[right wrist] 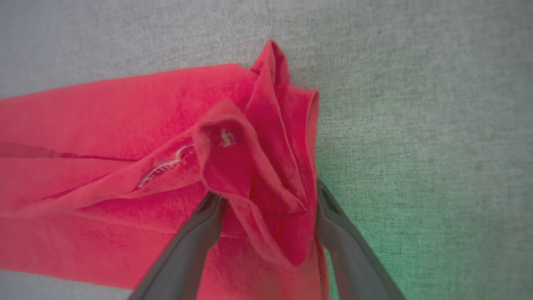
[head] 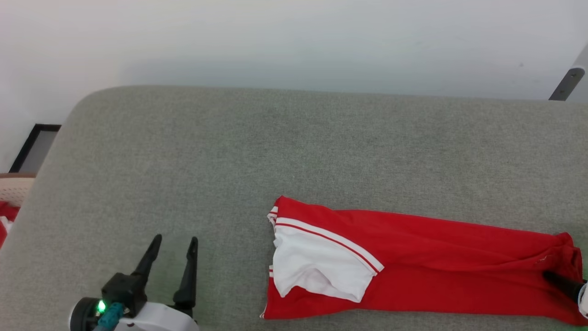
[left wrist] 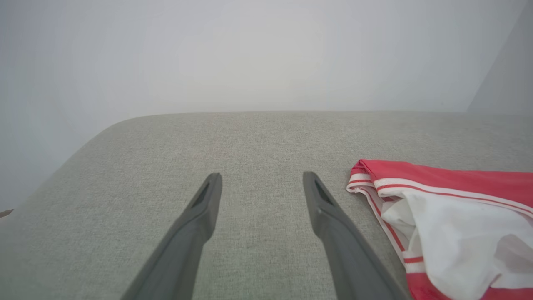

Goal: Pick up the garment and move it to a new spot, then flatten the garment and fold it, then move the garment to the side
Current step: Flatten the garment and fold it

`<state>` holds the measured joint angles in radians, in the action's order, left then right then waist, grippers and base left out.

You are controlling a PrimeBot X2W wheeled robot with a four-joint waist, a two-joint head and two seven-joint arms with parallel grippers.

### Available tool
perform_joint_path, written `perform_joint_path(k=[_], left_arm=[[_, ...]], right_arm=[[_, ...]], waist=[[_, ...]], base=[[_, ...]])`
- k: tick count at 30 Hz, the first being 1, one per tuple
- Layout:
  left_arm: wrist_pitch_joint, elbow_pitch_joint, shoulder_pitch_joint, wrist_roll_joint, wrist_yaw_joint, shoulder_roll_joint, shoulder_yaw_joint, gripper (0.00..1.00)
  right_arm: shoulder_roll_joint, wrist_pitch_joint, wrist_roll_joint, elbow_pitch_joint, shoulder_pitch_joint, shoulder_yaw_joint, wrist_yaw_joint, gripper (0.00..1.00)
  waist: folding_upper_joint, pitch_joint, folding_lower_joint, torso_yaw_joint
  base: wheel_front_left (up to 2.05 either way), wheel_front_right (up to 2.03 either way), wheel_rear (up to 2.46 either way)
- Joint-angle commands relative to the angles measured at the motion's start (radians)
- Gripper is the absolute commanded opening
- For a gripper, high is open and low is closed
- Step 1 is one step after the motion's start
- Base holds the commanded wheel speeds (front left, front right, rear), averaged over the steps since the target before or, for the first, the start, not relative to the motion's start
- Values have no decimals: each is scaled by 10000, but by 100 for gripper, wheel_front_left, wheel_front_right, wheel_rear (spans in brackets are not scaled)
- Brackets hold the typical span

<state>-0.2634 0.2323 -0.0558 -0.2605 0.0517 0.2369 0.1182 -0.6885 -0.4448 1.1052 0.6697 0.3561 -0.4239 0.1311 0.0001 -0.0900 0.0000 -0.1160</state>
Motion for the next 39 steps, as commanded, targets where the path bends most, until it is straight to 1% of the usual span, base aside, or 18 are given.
perform_joint_path(k=[1,5,8,9,10,11,12,15,19,22,24,26,30,36,39], left_arm=[[-5,9,50,69,36,-42,-44,100],[-6,184,-88,362,260,-281,-271,100],[-6,249,-160,559,381,-431,-447,100],[-6,264,-175,606,417,-477,-509,100],[-6,294,-175,667,444,-510,-552,100],[-6,313,-175,740,472,-536,-583,100],[-6,325,-186,797,493,-575,-625,100],[-6,296,-175,970,559,-599,-752,100],[-4,127,-97,1181,609,-712,-1088,100],[-6,-97,-24,1337,529,-798,-1437,100],[-4,-180,29,1408,526,-897,-1586,100],[-4,-272,24,1321,616,-951,-1693,100],[-6,-470,10,1409,720,-863,-1674,100],[-4,-549,-205,1450,772,-792,-1740,100],[-6,-484,-369,1418,783,-754,-1707,100]], right_arm=[[156,-95,-70,81,-21,-36,-8,100],[763,-623,-448,752,273,-165,-8,100],[1180,-899,-689,983,444,-243,0,100],[1288,-962,-763,1030,482,-238,5,49],[1392,-977,-828,1036,529,-238,18,37],[1469,-920,-874,1032,563,-203,23,4],[1518,-864,-909,1048,613,-152,24,0],[1529,-773,-1006,1024,690,-43,21,0],[1251,-457,-1084,921,820,358,-2,0],[1009,-132,-1103,815,909,666,-12,0],[757,131,-1102,759,946,926,-12,0],[548,448,-1174,722,979,1161,-11,0],[28,937,-1357,915,919,1647,-11,0],[-1017,1765,-1631,1605,1105,2579,-11,0],[-1311,2170,-1700,2158,1380,3070,-9,0]], waist=[[-1,-45,0,-16],[-1,-169,0,-60],[-1,-241,0,-93],[-1,-261,0,-100],[-1,-286,0,-98],[-1,-307,0,-91],[-1,-320,0,-88],[-1,-333,0,-32],[-1,-318,0,164],[-1,-295,0,389],[-1,-322,0,550],[-1,-378,0,726],[-1,-580,0,1038],[-1,-1027,0,1329],[-1,-1195,0,1394]], base=[[0,0,0],[0,0,0],[0,0,0],[0,0,0],[0,0,0],[0,0,0],[0,0,0],[0,0,0],[0,0,0],[0,0,0],[0,0,0],[0,0,0],[0,0,0],[0,0,0],[0,0,0]])
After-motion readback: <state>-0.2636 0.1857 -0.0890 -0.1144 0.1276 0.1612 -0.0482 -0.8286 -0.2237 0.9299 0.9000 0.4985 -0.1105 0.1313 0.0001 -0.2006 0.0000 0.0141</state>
